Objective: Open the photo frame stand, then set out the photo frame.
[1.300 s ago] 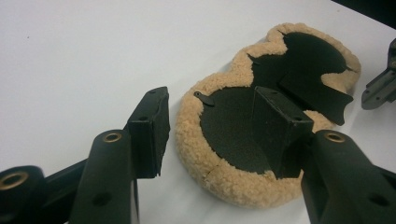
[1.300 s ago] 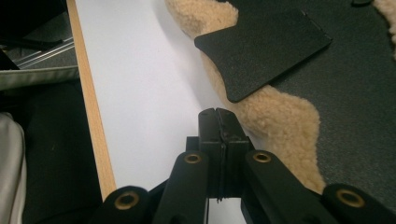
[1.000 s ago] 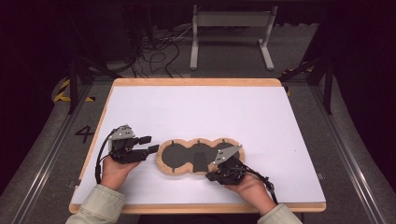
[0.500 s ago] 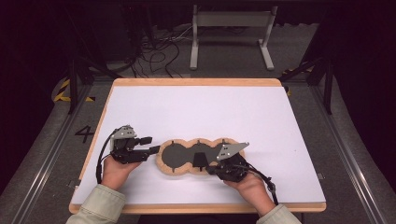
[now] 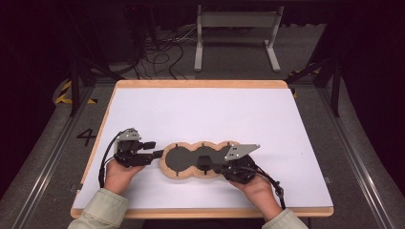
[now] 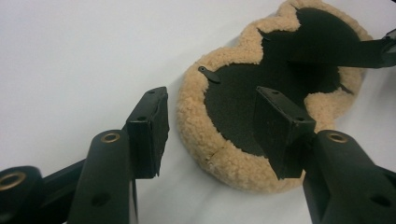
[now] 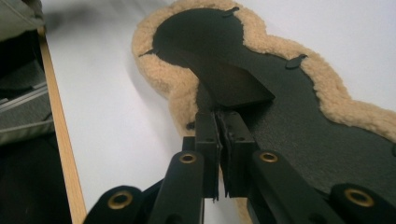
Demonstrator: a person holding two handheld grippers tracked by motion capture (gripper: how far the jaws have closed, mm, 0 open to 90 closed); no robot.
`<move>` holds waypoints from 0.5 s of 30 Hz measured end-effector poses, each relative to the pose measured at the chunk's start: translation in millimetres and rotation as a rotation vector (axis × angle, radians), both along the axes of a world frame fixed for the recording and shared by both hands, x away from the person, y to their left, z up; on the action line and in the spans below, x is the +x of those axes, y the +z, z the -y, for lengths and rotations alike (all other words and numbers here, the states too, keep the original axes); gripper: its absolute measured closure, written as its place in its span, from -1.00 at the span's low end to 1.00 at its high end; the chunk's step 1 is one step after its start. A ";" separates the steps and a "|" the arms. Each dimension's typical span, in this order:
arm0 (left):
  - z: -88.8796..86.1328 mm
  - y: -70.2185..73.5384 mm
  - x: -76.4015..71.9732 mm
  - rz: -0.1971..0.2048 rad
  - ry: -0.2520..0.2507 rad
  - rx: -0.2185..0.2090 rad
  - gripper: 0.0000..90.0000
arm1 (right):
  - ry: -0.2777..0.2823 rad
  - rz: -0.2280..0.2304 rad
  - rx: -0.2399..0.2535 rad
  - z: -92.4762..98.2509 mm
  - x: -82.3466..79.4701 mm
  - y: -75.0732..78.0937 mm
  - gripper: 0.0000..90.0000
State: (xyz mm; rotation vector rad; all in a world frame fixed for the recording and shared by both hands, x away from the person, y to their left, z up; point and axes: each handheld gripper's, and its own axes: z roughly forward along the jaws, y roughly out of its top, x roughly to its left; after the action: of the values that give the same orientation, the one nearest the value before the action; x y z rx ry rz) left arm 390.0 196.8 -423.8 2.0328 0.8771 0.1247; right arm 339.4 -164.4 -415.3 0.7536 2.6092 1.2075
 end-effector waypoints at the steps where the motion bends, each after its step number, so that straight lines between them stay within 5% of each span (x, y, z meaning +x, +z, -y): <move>1: 0.0 0.0 0.0 0.000 0.000 0.000 0.04 | -0.005 0.001 -0.007 1.1 -1.2 2.0 0.90; 10: 3.7 6.4 -3.0 0.001 -0.021 0.011 -0.01 | -0.038 0.078 -0.046 11.6 -8.2 20.7 0.78; 13: 3.5 7.8 -3.6 -0.001 -0.019 0.014 -0.01 | -0.056 0.093 -0.035 17.6 -7.0 26.8 0.66; 15: 2.7 8.8 -5.2 -0.017 -0.020 0.017 -0.02 | -0.091 0.096 -0.017 25.0 -4.2 30.9 0.41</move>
State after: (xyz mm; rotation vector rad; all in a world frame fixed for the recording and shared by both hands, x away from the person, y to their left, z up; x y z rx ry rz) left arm 384.8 194.1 -415.0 2.0601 0.8688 0.1044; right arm 335.2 -189.4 -384.3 0.7826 2.4772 1.1645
